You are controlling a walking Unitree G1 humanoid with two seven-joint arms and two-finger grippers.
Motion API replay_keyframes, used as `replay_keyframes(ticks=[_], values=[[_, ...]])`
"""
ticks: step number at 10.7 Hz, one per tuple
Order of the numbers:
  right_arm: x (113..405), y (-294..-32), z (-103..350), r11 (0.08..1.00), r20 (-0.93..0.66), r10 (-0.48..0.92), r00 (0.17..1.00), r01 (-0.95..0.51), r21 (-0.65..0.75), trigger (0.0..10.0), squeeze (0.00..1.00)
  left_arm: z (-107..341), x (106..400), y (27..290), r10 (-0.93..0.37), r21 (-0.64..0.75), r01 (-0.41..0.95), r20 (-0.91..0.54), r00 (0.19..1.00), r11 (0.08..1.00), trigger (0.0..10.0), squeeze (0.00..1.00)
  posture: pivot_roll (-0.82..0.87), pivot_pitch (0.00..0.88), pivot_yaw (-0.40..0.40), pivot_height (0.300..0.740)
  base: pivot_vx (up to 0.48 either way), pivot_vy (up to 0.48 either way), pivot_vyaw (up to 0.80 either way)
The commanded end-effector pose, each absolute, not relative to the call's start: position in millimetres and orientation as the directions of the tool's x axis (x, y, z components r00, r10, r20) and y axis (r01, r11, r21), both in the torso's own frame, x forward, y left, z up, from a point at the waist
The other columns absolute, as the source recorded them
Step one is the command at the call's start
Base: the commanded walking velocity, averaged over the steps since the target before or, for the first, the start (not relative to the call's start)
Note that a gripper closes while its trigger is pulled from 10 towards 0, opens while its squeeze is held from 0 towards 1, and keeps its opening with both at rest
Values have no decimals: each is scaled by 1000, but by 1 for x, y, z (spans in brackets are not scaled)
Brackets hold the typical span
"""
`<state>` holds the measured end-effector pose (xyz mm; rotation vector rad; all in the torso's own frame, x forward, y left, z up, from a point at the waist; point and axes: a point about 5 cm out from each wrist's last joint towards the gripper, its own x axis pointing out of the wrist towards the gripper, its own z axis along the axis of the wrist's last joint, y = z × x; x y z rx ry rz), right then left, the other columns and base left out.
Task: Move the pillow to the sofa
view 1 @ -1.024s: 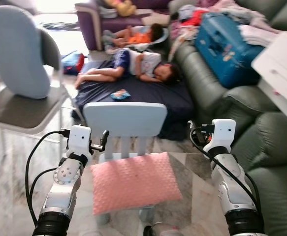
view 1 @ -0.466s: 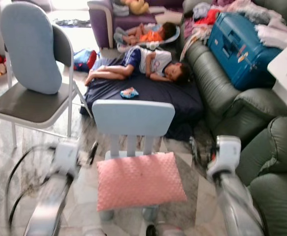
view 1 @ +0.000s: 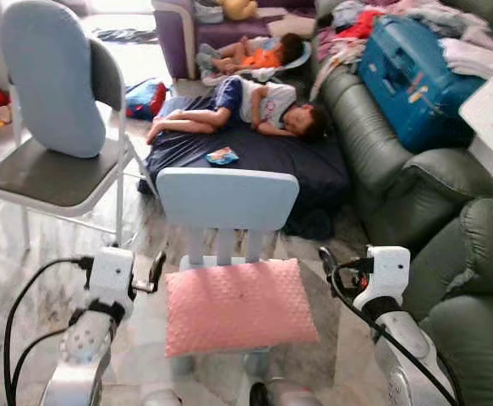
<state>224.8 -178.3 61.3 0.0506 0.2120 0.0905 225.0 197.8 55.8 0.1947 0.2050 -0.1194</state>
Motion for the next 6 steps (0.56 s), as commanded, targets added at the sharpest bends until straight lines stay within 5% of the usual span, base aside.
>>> replay_keyframes(ticks=[1, 3, 6], values=[[227, -179, 61, 995, -216, 88, 972, -77, 60, 10000, 0, 59, 230, 197, -101, 191, 143, -213, 972, 971, 10000, 0, 0, 39, -43, 740, 0, -337, 0], [228, -180, 61, 996, -214, 81, 973, -70, 59, 10000, 0, 58, 232, 196, -104, 189, 146, -214, 971, 971, 10000, 0, -9, 36, -42, 740, 0, -358, 0], [231, -173, 63, 994, -209, 102, 973, -89, 71, 10000, 0, 60, 238, 196, -93, 179, 131, -205, 974, 975, 10000, 0, -5, 39, -48, 740, 0, 0, 0]])
